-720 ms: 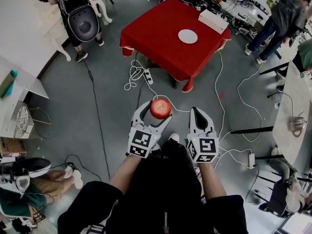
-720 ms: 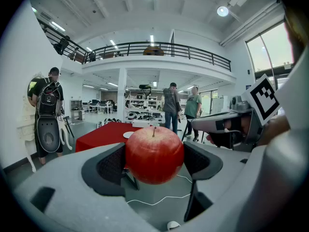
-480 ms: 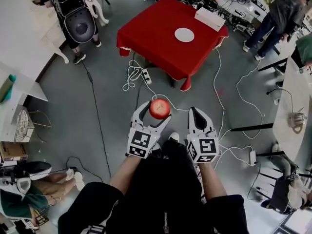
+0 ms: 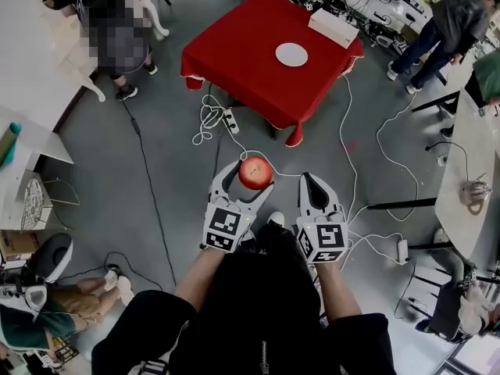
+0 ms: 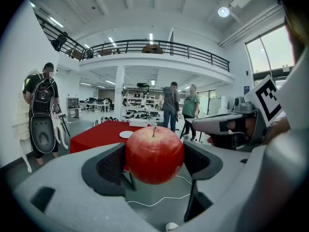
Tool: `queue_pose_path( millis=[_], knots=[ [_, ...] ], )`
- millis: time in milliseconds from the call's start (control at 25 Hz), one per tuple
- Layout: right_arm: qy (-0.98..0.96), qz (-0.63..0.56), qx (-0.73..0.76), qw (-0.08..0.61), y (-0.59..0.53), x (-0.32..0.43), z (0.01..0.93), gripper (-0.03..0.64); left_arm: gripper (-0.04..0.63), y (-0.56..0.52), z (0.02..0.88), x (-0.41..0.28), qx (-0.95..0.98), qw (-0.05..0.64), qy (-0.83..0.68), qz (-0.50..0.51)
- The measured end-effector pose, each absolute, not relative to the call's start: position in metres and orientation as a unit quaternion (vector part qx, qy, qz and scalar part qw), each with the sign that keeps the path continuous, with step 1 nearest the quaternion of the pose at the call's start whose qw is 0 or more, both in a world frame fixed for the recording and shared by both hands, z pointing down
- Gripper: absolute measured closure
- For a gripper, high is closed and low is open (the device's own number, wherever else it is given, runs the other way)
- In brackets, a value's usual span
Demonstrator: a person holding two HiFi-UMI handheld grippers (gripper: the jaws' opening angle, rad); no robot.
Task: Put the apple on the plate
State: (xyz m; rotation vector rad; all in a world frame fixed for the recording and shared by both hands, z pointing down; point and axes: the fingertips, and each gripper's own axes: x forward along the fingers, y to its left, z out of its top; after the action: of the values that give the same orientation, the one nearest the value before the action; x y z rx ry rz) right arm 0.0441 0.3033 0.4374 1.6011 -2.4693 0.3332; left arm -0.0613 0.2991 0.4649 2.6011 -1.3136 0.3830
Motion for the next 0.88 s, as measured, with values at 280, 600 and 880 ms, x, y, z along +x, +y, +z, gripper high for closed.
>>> queue_pose_path(
  millis=[280,600,880],
  knots=[
    [-0.837,0.116,0.528,0.085,0.267,0.056,0.441,0.609,0.215,0.264,0.469,-0.047,0.872,0.106,-0.459,0.130],
    [-0.851,0.119,0.503,0.088,0.222,0.077,0.438,0.609,0.215,0.219,0.459,-0.023,0.861,0.107,-0.482,0.126],
    [-0.853,0.126,0.499,0.086,0.197,0.089,0.444,0.609,0.215,0.191,0.466,-0.017,0.855,0.109,-0.489,0.132]
  ],
)
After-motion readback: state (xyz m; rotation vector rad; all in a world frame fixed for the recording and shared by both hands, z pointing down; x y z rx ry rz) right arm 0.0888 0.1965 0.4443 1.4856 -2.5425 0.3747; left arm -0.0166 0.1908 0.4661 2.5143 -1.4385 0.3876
